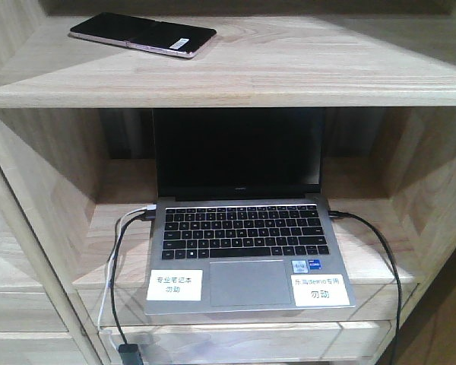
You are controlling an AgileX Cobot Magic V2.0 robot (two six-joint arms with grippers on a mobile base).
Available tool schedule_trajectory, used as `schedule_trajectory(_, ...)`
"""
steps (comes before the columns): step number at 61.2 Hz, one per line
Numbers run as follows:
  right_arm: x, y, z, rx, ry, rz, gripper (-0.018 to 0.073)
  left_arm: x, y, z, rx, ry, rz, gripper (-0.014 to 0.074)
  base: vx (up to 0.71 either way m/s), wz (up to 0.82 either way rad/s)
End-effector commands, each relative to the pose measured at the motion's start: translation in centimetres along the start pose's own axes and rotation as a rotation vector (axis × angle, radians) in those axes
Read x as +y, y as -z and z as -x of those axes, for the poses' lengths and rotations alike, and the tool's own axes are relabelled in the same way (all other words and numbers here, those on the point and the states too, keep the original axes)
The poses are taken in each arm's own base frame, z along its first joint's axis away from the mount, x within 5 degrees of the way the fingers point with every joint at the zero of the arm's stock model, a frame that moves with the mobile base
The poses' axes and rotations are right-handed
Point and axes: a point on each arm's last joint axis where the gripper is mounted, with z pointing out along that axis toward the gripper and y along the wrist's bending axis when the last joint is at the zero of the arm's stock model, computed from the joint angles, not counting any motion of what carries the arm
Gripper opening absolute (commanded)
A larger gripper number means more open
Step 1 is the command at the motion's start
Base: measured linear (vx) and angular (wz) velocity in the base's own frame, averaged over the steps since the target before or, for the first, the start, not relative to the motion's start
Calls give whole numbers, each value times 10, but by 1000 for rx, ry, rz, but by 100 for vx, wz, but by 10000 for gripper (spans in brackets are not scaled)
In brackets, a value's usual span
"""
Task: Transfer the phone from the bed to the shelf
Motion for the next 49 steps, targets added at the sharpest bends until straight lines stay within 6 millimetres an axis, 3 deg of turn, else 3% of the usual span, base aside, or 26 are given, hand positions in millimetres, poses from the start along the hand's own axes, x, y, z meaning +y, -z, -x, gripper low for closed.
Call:
schedule_trajectory(1, -8, -1, 7, -15, -72, -86, -6, 2, 2, 14, -97, 15, 13, 1, 0, 0)
schedule_trajectory(22, -27, -2, -6, -30, -46, -319, -6, 2, 2, 14, -97, 15, 13, 1, 0, 0)
schedule_trajectory(39, -39, 10, -43, -13, -20, -629, -6, 2, 2, 14, -97, 15, 13, 1, 0, 0)
schedule_trajectory(49, -41, 17, -67, -10, 3, -726, -6, 2, 2, 14, -97, 15, 13, 1, 0, 0)
